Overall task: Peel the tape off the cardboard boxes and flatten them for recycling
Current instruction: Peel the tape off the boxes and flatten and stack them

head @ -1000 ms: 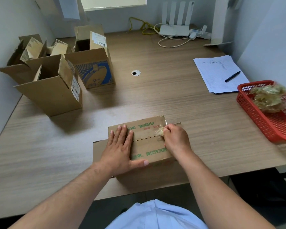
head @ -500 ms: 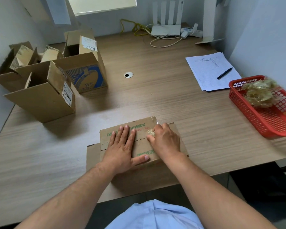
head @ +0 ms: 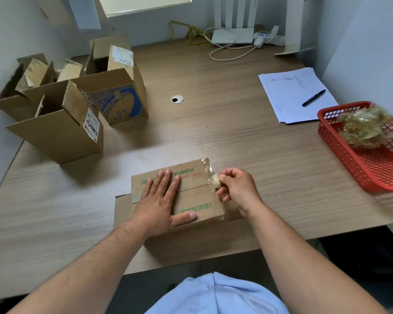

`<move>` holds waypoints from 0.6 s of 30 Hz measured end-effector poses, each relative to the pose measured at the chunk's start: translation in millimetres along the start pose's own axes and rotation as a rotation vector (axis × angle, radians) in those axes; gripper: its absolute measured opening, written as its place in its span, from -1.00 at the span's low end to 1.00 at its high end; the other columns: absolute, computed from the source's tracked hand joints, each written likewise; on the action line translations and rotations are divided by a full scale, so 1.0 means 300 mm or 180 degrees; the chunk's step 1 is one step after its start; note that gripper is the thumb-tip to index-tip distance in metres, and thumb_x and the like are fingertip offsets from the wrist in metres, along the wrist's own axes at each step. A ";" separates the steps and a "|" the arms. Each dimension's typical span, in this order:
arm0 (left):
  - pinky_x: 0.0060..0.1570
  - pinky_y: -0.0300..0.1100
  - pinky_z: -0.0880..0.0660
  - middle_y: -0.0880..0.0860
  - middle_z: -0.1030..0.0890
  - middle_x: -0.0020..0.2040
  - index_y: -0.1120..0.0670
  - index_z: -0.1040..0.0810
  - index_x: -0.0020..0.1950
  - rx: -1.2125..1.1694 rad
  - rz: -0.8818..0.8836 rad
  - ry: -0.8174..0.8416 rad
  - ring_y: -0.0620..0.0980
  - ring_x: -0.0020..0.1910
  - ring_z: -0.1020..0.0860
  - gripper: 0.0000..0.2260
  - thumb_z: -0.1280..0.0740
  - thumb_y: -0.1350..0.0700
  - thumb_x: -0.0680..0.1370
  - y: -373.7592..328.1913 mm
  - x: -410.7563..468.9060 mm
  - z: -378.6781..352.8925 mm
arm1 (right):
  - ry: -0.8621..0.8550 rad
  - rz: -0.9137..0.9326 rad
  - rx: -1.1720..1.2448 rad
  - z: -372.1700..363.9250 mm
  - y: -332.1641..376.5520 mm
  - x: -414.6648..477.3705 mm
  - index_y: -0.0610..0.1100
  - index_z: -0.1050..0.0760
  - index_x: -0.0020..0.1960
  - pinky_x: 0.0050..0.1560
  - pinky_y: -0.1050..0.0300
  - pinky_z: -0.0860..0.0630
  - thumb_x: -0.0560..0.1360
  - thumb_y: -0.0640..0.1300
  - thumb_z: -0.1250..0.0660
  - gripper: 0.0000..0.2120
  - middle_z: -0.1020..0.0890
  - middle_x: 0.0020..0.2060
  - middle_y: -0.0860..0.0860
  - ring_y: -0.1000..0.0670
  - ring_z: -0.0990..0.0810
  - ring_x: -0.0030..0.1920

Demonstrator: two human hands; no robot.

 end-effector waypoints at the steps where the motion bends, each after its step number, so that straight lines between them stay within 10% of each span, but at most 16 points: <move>1: 0.44 -0.05 0.44 0.02 0.47 0.49 -0.02 0.45 0.49 -0.0007 0.0005 0.0003 -0.01 0.43 0.51 0.14 0.43 -0.65 0.07 0.001 -0.001 0.000 | -0.0016 0.0052 -0.0055 0.010 0.001 0.006 -0.13 -0.51 -0.13 -0.57 0.32 -0.34 0.56 -0.26 -0.26 -0.88 -0.56 -0.31 -0.01 0.15 -0.48 -0.48; 11: 0.46 0.01 0.40 0.02 0.48 0.47 -0.03 0.46 0.47 -0.0059 0.0351 0.0063 -0.02 0.45 0.49 0.13 0.43 -0.65 0.04 -0.027 -0.019 0.006 | 0.0512 0.0371 -0.0238 0.035 -0.006 0.025 -0.15 -0.60 -0.03 -0.43 0.16 -0.45 0.59 -0.06 -0.24 -0.79 -0.52 -0.34 0.05 0.10 -0.45 -0.38; 18: 0.47 0.10 0.34 0.01 0.36 0.55 -0.11 0.48 0.42 0.0116 0.0600 0.0236 -0.02 0.51 0.37 0.10 0.43 -0.65 0.00 -0.027 -0.021 0.024 | 0.0062 0.0952 -0.2375 0.002 0.057 0.013 -0.08 -0.42 0.01 -0.01 0.12 -0.41 0.37 0.23 -0.42 -0.56 -0.51 -0.01 0.02 0.00 -0.50 0.02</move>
Point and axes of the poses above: each hand's wrist, its own x-axis towards the middle knuckle, its own z-axis out of the back of the hand, y = z × x, the point moved 7 cm from there along x, towards the middle knuckle
